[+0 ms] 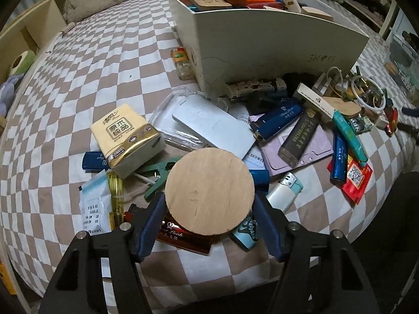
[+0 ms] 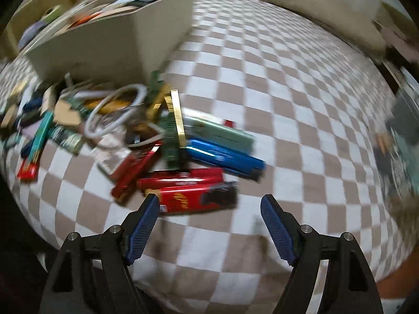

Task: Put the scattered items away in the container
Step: 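Grasp the red lighter with the right gripper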

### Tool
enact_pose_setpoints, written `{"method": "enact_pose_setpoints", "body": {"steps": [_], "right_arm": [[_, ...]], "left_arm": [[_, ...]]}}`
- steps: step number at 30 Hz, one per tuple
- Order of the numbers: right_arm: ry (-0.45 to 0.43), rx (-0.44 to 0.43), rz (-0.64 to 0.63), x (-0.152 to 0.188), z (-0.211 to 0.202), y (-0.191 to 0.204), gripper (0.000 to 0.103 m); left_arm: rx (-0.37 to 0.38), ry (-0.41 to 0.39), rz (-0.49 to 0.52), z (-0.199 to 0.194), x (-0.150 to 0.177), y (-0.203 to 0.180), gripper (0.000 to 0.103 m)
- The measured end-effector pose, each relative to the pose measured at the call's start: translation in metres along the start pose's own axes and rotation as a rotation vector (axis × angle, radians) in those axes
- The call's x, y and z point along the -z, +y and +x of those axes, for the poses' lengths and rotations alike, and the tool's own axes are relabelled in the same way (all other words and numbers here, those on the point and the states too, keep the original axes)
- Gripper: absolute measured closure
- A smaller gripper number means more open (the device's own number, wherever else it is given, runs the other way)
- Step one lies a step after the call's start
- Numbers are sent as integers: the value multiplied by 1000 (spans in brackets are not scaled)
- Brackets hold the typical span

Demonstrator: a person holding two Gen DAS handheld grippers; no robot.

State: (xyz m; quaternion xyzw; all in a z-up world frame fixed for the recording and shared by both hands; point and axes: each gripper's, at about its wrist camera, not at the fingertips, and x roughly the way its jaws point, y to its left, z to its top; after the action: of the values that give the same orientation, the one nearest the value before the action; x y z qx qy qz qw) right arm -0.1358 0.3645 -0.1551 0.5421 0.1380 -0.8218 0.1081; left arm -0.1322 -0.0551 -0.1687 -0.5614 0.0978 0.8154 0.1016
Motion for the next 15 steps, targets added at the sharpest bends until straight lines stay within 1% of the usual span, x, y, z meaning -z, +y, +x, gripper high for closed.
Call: {"method": "enact_pose_setpoints", "body": {"steps": [1,3,4,7,10,12,15], "right_arm": [[12,-4,-18,0,4,4,22],[21,18,-38,-2,10,9,17],[24,27,-45,-3,14,10,16],[29,15,-37,-6,22,8,16],[21,-26,-10,-9,25,0,16],[21,-56,5,-9,26,-4,21],[16,-56,1,-8,23,-2,21]], "left_arm": [[1,0,-5,0,1,1,36],[5,0,-13,-1,2,2,36],[8,0,-18,-2,3,3,36],[18,-3,-28,-4,4,3,36],[20,-11,-32,-6,4,3,36],[22,-18,-37,-8,5,3,36],[25,-28,-38,-12,5,1,36]]}}
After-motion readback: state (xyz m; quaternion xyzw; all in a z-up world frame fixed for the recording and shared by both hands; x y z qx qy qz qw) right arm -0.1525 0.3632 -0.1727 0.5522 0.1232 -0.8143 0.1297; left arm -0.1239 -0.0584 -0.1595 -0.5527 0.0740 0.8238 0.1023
